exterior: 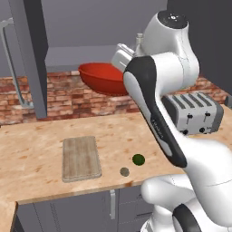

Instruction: Open the cabinet. Place the bowl and condiment on the counter. Then place the lime and garlic on the cutting board.

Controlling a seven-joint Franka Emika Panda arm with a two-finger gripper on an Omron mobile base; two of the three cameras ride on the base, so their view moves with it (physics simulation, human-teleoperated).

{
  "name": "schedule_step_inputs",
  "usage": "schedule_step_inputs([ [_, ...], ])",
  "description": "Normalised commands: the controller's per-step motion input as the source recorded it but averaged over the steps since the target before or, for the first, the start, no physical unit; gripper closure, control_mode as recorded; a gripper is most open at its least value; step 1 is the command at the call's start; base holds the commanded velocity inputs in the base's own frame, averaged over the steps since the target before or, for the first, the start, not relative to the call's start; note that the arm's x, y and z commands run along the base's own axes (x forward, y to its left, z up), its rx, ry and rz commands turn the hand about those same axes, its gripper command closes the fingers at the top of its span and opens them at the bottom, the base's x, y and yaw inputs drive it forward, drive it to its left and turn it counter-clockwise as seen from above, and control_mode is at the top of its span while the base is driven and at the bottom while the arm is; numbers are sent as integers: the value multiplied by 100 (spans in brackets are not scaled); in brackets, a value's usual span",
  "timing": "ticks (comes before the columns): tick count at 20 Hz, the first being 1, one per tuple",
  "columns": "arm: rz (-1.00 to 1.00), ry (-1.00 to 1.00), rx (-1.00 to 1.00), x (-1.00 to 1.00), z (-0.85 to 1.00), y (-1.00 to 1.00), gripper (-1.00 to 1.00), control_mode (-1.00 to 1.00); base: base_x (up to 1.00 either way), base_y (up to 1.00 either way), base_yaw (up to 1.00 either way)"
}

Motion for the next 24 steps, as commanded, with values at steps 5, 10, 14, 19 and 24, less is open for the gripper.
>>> schedule_step_inputs([
  [5,0,6,0,-62,-18,-74,100,-100,0,0,0],
  [10,-1,12,0,-4,-26,-77,100,-100,0,0,0],
  [14,0,5,0,14,-41,-57,100,-100,0,0,0],
  [19,0,0,-7,70,-79,-11,100,-100,0,0,0],
  [24,3,0,-3,88,-73,0,100,-100,0,0,0],
])
